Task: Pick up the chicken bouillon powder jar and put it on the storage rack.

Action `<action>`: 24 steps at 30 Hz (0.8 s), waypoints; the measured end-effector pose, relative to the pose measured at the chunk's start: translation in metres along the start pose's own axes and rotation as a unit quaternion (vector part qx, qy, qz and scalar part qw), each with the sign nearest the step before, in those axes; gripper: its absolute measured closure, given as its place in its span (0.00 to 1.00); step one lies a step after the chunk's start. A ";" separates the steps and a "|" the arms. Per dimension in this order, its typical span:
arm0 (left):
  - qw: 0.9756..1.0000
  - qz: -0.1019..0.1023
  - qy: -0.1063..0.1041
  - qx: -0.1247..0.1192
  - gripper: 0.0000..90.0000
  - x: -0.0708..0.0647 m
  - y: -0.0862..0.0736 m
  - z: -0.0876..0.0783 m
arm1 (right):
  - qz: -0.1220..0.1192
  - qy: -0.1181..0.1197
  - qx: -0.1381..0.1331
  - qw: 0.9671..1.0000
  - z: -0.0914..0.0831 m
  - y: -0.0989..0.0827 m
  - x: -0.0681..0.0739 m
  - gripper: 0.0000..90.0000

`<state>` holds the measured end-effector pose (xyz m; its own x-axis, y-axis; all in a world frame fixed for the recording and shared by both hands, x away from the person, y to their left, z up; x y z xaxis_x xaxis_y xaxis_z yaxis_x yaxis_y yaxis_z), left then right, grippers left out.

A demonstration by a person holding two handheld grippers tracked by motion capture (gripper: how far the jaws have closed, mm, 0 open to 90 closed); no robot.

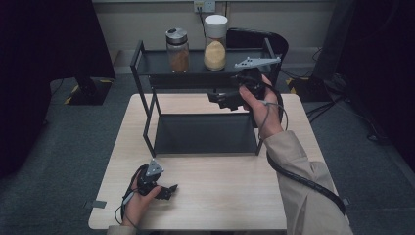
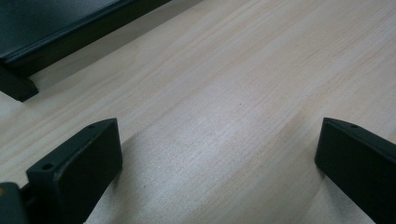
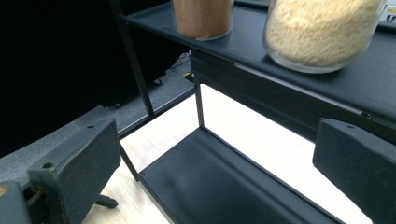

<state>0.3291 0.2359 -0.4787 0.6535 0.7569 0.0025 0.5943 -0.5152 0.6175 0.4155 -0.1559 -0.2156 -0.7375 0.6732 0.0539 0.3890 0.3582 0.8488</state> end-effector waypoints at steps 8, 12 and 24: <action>1.000 0.000 0.000 0.000 0.00 0.000 0.000 0.000 | -0.001 0.000 0.002 1.000 0.002 -0.010 0.004 0.00; 1.000 0.000 0.000 0.000 0.00 0.000 0.000 0.000 | 0.000 0.003 0.003 1.000 0.004 -0.015 0.006 0.00; 1.000 0.000 0.000 0.000 0.00 0.000 0.000 0.000 | 0.006 0.014 0.006 1.000 0.013 -0.034 0.007 0.00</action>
Point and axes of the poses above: each handheld gripper's, and its own axes: z roughly forward along the jaws, y roughly out of its top, x roughly to its left, the point moved 8 cm from there along z, roughly forward along the jaws, and after that the axes turned 9 degrees about x, right-handed, at the moved point
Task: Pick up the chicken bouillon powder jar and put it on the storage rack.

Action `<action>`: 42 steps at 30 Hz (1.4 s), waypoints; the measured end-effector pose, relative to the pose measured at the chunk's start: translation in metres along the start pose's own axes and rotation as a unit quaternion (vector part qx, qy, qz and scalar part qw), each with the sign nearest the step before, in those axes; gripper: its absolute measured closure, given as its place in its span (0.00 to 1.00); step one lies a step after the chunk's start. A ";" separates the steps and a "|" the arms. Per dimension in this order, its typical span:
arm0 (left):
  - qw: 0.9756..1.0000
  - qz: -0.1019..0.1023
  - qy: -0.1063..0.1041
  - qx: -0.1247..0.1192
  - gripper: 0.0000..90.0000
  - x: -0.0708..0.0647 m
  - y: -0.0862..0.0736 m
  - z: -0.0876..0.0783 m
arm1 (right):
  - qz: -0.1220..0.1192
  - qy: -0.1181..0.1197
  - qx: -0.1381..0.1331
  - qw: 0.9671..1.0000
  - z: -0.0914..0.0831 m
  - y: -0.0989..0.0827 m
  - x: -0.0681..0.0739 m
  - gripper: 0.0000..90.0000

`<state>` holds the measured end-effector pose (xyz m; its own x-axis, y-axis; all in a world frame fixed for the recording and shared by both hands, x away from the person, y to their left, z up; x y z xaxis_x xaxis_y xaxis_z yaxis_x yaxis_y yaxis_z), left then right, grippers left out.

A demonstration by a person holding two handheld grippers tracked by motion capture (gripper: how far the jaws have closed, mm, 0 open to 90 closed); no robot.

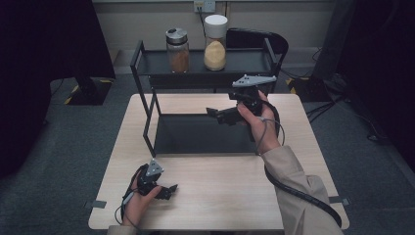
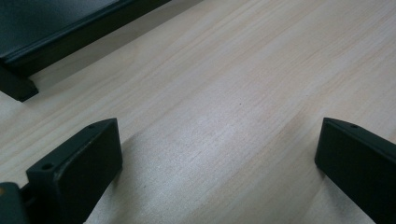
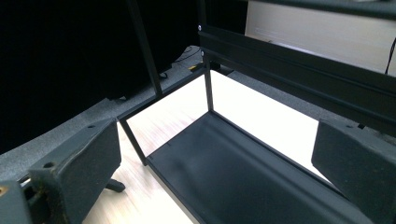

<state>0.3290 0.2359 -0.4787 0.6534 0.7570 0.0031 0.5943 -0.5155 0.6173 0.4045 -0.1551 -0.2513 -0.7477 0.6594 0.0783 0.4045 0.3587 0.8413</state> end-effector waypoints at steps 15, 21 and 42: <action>1.000 0.000 0.000 0.000 0.00 0.000 0.000 0.000 | 0.012 0.007 0.004 1.000 0.006 -0.028 -0.002 0.00; 1.000 0.000 0.000 0.000 0.00 0.000 0.000 0.000 | 0.021 0.012 0.005 1.000 0.008 -0.043 -0.006 0.01; 1.000 0.000 0.000 0.000 0.00 0.000 0.000 0.000 | 0.023 0.016 0.034 0.999 0.018 -0.086 -0.009 0.01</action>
Point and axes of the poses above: each handheld gripper's, and its own axes: z roughly forward along the jaws, y roughly out of its top, x roughly to its left, the point moved 8 cm from there along z, roughly forward along the jaws, and after that the axes turned 9 degrees about x, right-handed, at the moved point
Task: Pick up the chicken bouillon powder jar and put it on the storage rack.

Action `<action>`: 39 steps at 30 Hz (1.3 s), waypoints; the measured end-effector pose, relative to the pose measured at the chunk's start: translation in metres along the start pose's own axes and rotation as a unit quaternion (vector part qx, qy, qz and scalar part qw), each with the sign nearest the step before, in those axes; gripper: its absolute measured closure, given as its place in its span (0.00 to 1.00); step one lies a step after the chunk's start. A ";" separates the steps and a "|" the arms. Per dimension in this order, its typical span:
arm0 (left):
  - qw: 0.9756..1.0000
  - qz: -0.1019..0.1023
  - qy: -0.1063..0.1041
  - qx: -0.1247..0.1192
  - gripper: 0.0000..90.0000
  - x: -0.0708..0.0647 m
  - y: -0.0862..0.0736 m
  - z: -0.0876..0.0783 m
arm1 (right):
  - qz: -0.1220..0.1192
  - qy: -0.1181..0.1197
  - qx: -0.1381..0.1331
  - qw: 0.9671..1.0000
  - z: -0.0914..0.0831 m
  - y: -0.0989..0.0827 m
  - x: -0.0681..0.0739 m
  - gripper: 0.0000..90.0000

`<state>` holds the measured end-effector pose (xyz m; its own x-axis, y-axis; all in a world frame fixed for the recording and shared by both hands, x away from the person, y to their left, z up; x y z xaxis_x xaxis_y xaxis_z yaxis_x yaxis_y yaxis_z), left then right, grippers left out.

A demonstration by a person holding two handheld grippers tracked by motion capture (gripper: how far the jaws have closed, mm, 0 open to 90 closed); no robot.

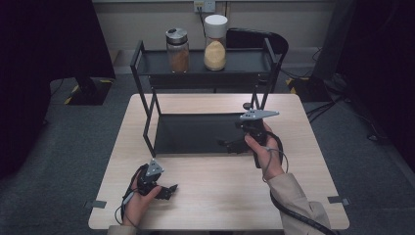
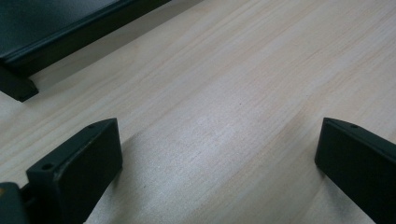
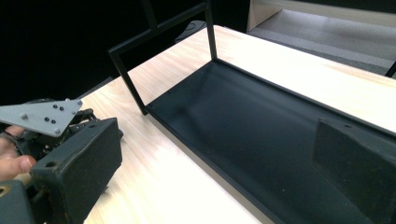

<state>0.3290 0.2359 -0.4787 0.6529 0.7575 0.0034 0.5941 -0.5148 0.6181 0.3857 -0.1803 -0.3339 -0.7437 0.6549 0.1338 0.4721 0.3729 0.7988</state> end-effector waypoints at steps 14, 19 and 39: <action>1.000 0.000 0.000 0.000 0.00 0.000 0.000 0.000 | 0.000 0.000 0.014 1.000 0.010 -0.022 0.000 0.00; 1.000 0.001 0.000 0.001 0.00 0.000 0.000 0.000 | -0.003 0.001 0.019 1.000 0.012 -0.029 0.002 0.01; 1.000 0.000 0.000 0.000 0.00 0.000 0.000 0.000 | -0.002 0.008 0.031 0.999 0.012 -0.062 -0.002 0.00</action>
Point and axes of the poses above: each handheld gripper's, and its own axes: z roughly forward along the jaws, y roughly out of its top, x roughly to its left, the point moved 8 cm from there along z, roughly forward along the jaws, and after that the axes turned 9 degrees about x, right-handed, at the moved point
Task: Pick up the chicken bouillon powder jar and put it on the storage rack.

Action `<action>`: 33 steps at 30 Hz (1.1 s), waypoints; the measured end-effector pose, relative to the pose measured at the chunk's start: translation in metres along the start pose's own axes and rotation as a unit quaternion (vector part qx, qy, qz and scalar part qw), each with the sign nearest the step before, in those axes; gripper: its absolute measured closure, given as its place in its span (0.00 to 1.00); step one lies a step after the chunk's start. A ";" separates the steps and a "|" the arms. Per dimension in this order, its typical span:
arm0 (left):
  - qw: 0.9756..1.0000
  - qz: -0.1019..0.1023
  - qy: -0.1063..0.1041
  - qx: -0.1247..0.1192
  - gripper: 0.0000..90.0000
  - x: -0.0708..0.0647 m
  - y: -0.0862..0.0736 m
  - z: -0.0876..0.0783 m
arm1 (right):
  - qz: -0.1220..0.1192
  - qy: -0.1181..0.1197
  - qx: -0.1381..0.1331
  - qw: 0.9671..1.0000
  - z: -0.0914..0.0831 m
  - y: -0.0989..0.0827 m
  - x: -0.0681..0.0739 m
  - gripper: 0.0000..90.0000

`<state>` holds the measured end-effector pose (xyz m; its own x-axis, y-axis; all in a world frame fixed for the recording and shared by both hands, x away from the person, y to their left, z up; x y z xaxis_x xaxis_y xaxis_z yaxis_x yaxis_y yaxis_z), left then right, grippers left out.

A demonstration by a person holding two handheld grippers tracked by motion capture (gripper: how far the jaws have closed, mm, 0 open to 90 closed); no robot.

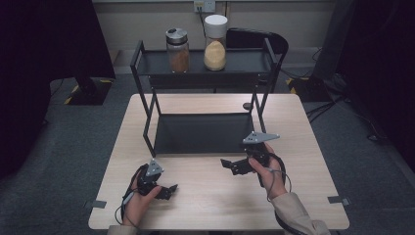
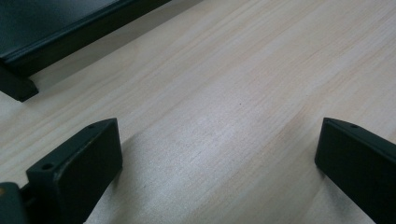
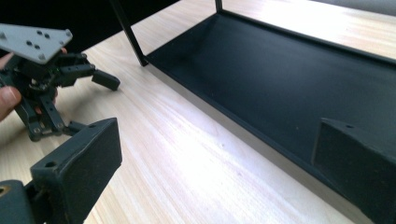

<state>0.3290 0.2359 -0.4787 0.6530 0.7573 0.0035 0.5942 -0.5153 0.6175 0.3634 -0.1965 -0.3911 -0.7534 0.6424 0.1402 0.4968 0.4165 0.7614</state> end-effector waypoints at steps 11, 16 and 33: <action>1.000 0.000 0.000 0.000 0.00 0.000 0.000 0.000 | -0.004 0.002 0.015 1.000 0.000 -0.019 -0.003 0.01; 1.000 0.000 0.000 0.000 0.00 0.000 0.000 0.000 | -0.005 0.001 0.020 1.000 0.001 -0.028 -0.004 0.00; 1.000 0.000 0.000 0.000 0.00 0.000 0.000 0.000 | -0.006 -0.003 0.036 0.999 -0.001 -0.057 -0.011 0.01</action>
<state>0.3290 0.2359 -0.4787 0.6534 0.7570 0.0040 0.5939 -0.5159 0.6174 0.3430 -0.2277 -0.4354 -0.7566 0.6414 0.1272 0.5176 0.4686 0.7159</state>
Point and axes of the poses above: each handheld gripper's, and its own axes: z roughly forward along the jaws, y roughly out of its top, x roughly to its left, the point moved 8 cm from there along z, roughly forward along the jaws, and after that the axes turned 9 degrees about x, right-handed, at the moved point
